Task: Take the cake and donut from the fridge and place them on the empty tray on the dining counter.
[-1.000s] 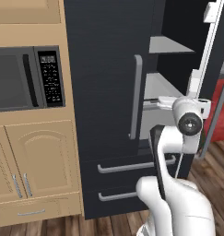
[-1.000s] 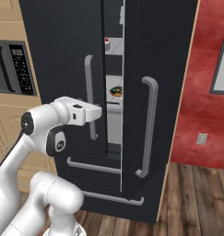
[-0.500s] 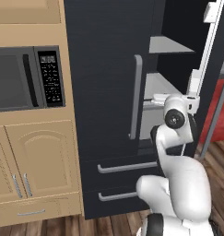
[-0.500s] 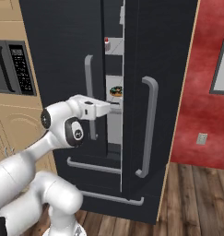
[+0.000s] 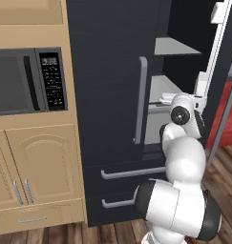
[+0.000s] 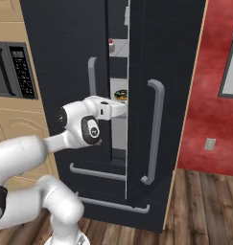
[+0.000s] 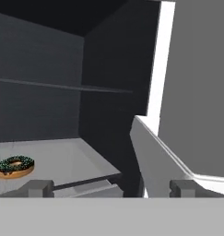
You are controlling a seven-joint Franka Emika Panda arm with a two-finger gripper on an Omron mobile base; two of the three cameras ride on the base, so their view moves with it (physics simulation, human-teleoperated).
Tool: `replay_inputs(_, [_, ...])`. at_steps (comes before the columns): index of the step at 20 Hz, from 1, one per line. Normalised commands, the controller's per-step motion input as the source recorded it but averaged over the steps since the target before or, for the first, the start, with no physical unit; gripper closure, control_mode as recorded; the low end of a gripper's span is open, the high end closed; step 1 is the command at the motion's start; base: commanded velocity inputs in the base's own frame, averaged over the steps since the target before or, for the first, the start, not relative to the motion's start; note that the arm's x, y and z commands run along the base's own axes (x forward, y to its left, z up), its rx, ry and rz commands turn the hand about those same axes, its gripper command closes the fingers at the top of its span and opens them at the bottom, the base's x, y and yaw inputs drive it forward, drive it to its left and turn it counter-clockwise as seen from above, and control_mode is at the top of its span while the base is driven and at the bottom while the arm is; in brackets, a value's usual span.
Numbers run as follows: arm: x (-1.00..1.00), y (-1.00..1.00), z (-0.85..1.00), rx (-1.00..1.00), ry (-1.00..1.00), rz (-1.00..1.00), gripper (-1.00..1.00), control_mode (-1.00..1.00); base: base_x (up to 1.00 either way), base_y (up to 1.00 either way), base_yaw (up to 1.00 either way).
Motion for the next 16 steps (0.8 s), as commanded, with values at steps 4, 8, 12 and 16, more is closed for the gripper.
replay_inputs(4, [0.32, -0.36, 0.00, 0.00, 0.01, -0.05, -1.00, -1.00, 0.00, 0.00, 0.00])
replay_inputs(8, [0.24, -0.44, -0.01, 0.00, 0.00, -0.04, -1.00, -1.00, 0.00, 0.00, 0.00])
replay_inputs(12, [0.03, -0.77, 0.00, 0.00, 0.00, -0.05, -1.00, -1.00, 0.00, 0.00, 0.00])
replay_inputs(16, [-0.26, -1.00, 0.00, 0.03, 0.00, -0.12, -1.00, -1.00, 0.00, 0.00, 0.00])
